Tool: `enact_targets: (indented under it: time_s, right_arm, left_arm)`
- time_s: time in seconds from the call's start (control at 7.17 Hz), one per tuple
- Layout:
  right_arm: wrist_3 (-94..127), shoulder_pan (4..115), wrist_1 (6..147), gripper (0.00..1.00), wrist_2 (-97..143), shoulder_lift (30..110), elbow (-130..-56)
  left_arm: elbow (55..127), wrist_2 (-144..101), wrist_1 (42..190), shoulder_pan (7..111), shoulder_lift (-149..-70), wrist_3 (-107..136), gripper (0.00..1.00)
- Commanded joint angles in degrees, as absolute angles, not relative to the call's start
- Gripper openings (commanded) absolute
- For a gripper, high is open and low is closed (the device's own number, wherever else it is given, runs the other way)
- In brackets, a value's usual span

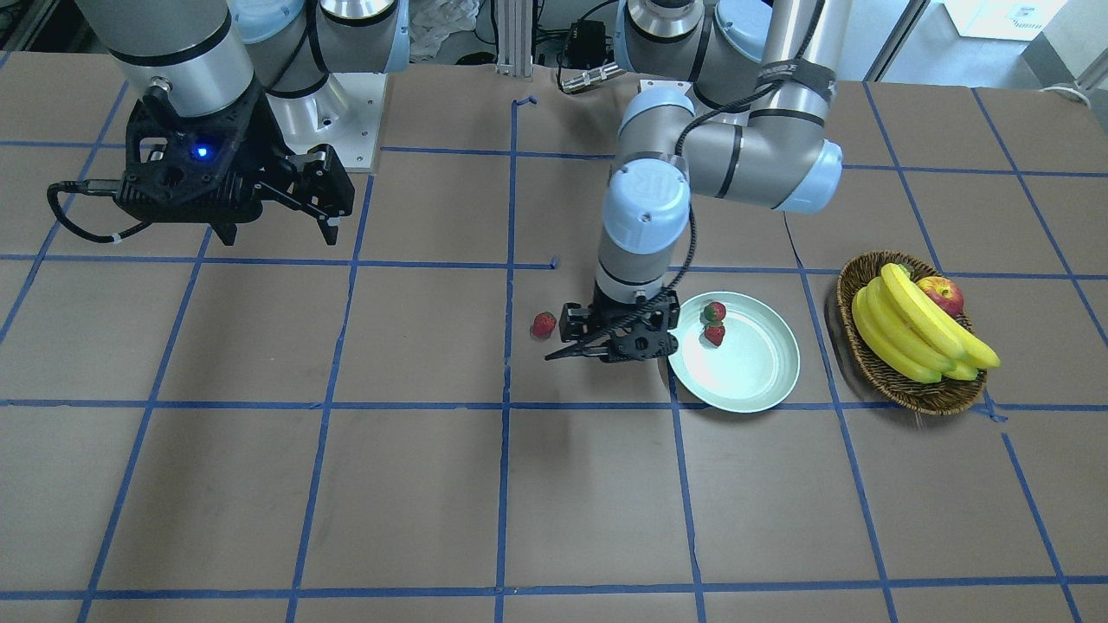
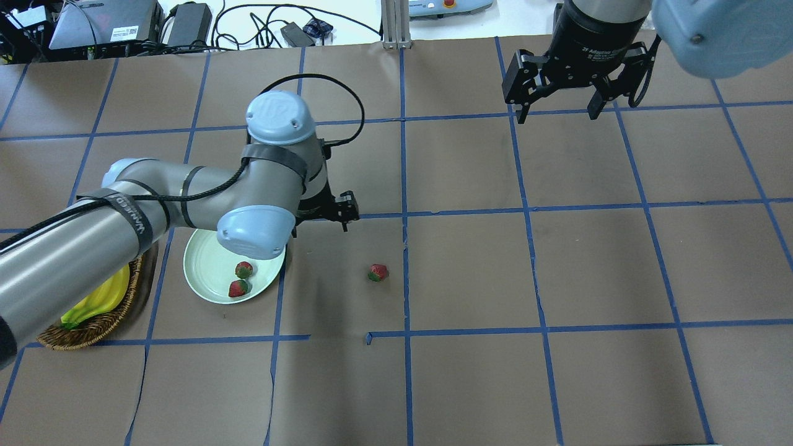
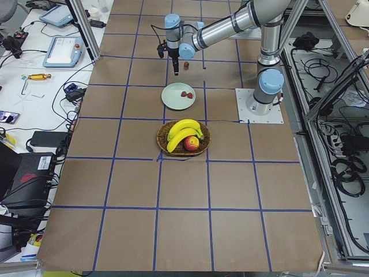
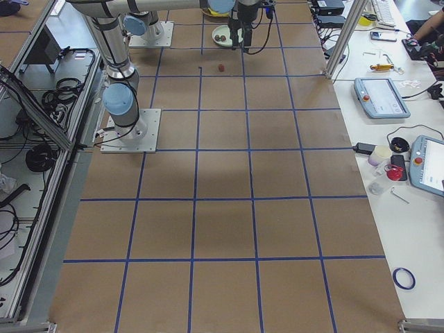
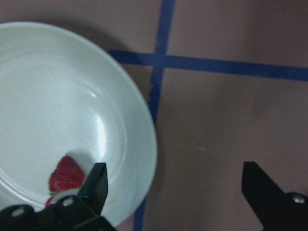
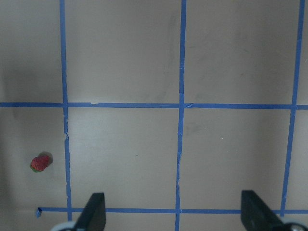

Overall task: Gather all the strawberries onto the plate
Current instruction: 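Move the left gripper to the last strawberry on the table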

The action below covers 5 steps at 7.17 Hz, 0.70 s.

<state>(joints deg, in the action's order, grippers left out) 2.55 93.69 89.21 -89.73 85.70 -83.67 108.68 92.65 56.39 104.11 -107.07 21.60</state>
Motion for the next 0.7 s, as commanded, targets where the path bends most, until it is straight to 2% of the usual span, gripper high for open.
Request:
enact_targets:
  time_s: [0.0, 0.56]
  right_arm:
    - [2.5, 93.7, 89.2, 1.00, -89.7, 85.7, -83.7]
    - [2.5, 93.7, 89.2, 1.00, -89.6, 85.7, -83.7]
  left_arm:
    - [107.8, 91.8, 56.3, 109.9, -108.7, 27.0, 0.98]
    - [109.6, 90.7, 52.6, 112.7, -112.4, 30.0, 0.87]
